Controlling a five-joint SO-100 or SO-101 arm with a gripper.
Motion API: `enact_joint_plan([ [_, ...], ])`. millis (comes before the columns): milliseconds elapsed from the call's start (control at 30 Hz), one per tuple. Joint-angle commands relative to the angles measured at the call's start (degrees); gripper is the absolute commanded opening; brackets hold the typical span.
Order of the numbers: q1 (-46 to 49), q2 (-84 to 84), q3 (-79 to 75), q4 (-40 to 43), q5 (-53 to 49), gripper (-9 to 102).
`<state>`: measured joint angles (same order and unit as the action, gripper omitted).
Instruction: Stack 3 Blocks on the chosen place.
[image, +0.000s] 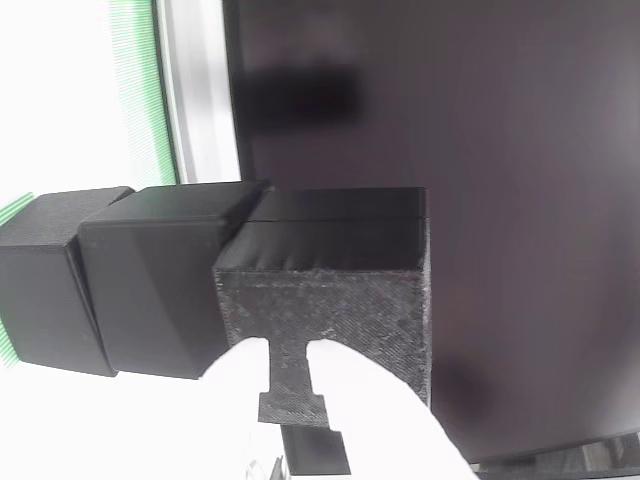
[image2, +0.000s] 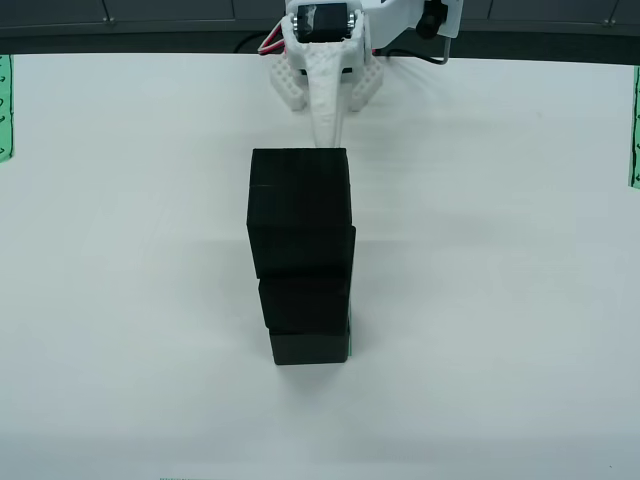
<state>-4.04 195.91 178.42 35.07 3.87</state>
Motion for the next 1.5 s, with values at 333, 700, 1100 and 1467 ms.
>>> enact_joint_plan([
  [333, 1.0, 1.2, 2.0, 8.8, 1.5, 0],
  [700, 2.7, 1.1, 1.9, 11.7, 2.5, 0],
  [1100, 3.8, 1.1, 1.9, 11.7, 1.8, 0],
  [1467, 3.8, 1.1, 1.9, 11.7, 1.6, 0],
])
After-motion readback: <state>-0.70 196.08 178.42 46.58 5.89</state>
